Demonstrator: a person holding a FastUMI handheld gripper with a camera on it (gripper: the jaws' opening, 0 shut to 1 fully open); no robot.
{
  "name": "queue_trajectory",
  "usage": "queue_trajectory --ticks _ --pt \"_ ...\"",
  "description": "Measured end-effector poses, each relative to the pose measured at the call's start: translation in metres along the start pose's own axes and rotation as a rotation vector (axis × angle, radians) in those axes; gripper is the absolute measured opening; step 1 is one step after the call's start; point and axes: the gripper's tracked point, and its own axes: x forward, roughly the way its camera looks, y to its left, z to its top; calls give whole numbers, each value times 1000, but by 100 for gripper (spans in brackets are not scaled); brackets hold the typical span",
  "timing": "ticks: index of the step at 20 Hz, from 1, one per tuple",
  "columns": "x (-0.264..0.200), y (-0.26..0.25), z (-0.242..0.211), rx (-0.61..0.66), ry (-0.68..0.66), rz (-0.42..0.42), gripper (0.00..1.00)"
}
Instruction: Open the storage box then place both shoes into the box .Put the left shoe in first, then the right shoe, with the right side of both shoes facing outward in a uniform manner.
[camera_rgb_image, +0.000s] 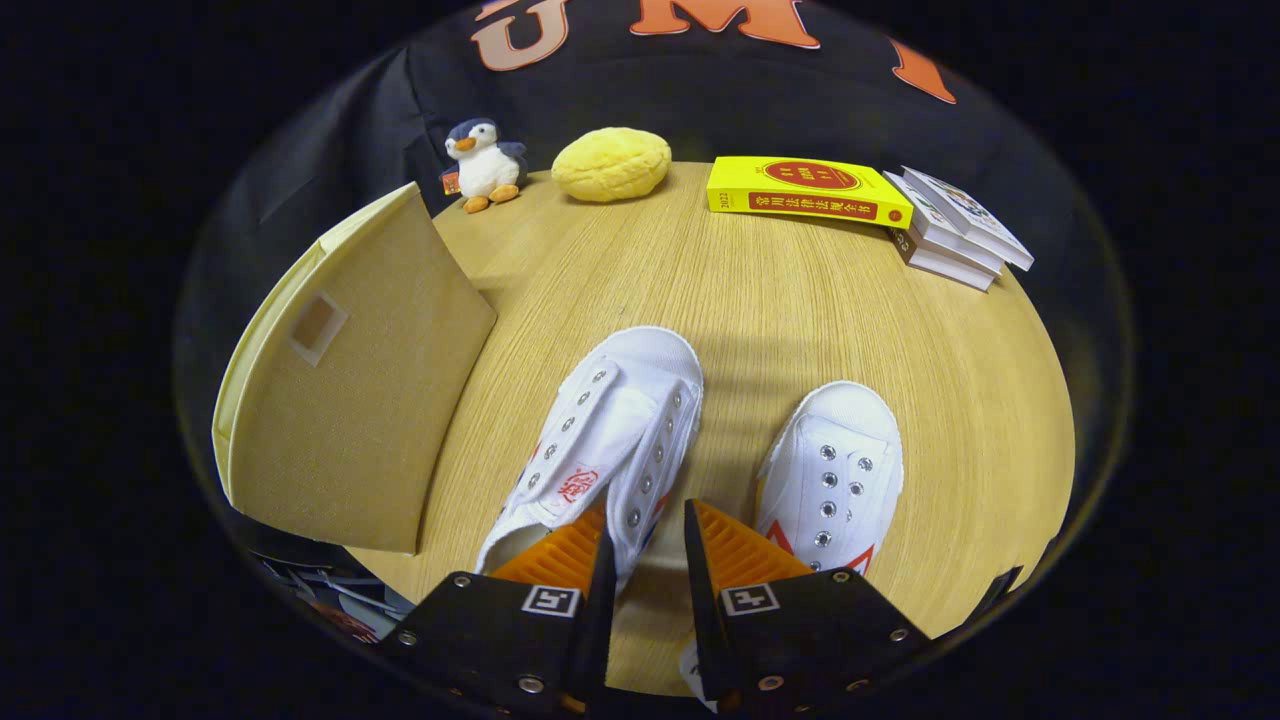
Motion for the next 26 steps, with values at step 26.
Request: queue_trajectory --ticks 26 --pt "-8 6 32 221 -93 -34 1"
